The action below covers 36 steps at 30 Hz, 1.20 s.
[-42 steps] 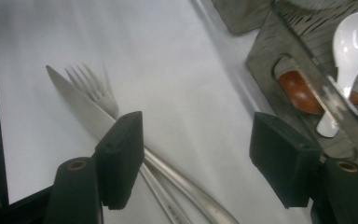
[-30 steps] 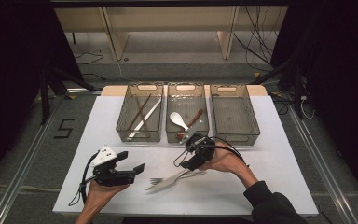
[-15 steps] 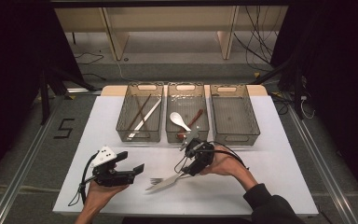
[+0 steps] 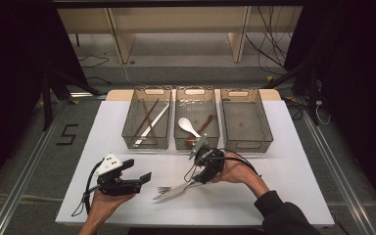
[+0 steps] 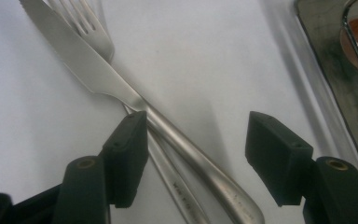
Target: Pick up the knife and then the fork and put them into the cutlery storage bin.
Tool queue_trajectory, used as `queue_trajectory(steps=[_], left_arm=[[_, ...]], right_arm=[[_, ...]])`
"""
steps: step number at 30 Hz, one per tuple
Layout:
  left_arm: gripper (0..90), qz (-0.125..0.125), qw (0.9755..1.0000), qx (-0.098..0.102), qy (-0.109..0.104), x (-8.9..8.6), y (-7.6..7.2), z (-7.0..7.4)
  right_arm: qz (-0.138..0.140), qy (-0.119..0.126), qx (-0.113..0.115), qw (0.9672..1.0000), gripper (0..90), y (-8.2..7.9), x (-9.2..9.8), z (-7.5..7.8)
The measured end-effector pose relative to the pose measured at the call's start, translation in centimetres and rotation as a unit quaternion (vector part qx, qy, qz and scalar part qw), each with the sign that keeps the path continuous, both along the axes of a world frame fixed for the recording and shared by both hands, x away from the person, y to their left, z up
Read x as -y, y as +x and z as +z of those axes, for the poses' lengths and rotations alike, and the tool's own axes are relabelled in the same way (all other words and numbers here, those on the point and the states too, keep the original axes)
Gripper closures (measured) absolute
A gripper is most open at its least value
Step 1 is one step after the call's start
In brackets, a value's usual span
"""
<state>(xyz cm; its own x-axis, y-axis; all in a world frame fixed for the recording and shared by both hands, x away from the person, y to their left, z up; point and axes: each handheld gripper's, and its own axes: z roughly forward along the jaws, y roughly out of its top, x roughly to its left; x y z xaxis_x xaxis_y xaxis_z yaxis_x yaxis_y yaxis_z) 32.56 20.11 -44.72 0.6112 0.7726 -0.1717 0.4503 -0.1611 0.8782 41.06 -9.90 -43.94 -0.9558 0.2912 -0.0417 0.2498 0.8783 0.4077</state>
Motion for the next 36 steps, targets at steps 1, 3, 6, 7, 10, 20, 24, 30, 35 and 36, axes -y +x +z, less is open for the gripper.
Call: queue_trajectory(steps=[1, 3, 6, 7, 10, 20, 24, 30, 35, 36], left_arm=[[16.1, 0.0, 1.0, -0.001, 0.001, 0.0, 0.0, 0.0], [16.1, -0.002, 1.0, 0.001, 0.003, 0.1, 0.0, 0.0], [16.1, -0.004, 1.0, 0.001, 0.008, 0.2, 0.0, 0.0], [16.1, -0.005, 1.0, 0.0, 0.007, 0.2, 0.0, 0.0], [16.1, -0.006, 0.9999, 0.001, 0.01, 0.0, -0.1, -0.1], [16.1, -0.005, 1.0, 0.002, 0.006, 0.0, -0.2, 0.0], [16.1, -0.007, 0.9999, 0.002, 0.007, 0.0, -0.1, -0.1], [16.1, -0.009, 0.9999, 0.001, 0.009, 0.1, -0.1, -0.1], [16.1, -0.009, 0.9999, 0.001, 0.009, 0.1, -0.1, -0.1], [16.1, -0.009, 0.9999, 0.002, 0.009, 0.1, -0.1, -0.1]], right_arm=[[0.0, -0.001, -0.001, 1.0, 41.8, 0.0, 0.0, 0.0], [0.0, -0.007, -0.003, 1.0, 43.2, 0.1, 0.1, -0.1], [0.009, -0.012, -0.006, 0.9999, 46.4, 0.1, 0.0, -0.2], [0.009, -0.011, -0.003, 0.9999, 47.0, 0.1, 0.0, -0.4], [0.014, -0.02, -0.005, 0.9997, 49.0, 0.2, -0.1, -0.7], [0.027, -0.043, -0.018, 0.9985, 54.4, 0.5, -0.4, -1.6], [0.038, -0.044, -0.024, 0.998, 57.2, 0.6, -0.3, -1.6], [0.041, -0.038, -0.034, 0.9979, 58.2, 0.8, -0.2, -1.7], [0.042, -0.036, -0.038, 0.9977, 58.1, 1.0, -0.2, -1.7], [0.042, -0.036, -0.037, 0.9978, 58.1, 1.0, -0.2, -1.7]])
